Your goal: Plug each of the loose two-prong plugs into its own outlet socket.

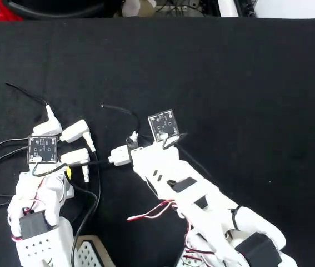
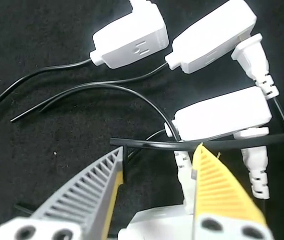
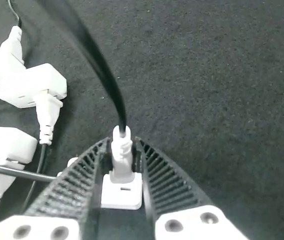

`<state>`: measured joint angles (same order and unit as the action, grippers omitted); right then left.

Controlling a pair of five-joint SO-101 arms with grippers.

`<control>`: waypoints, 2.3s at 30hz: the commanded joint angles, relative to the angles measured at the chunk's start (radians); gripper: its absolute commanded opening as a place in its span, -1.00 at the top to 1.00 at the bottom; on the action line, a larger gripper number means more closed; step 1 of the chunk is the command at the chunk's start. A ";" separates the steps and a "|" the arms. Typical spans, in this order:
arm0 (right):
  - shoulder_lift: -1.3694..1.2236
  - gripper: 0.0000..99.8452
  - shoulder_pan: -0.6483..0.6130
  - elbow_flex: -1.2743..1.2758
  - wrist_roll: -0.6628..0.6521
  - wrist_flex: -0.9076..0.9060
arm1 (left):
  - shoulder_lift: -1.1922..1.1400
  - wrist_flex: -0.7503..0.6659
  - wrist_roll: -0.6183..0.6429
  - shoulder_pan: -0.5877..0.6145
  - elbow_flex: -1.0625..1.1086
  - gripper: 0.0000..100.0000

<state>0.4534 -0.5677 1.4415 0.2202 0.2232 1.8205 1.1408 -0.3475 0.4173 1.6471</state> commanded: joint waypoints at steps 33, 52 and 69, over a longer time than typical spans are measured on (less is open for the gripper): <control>0.007 0.98 0.031 -0.035 0.011 -0.170 | 0.002 -0.017 -0.005 0.012 -0.001 0.56; 0.056 0.97 -0.087 -0.097 -0.020 -0.433 | 0.002 -0.017 -0.005 0.012 -0.001 0.55; -0.076 0.50 -0.120 -0.272 -0.186 -0.563 | 0.002 -0.080 -0.005 -0.033 0.031 0.55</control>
<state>0.3491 -0.6690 1.2098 0.1143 -0.2325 1.8159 1.0810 -0.3491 0.4112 1.6763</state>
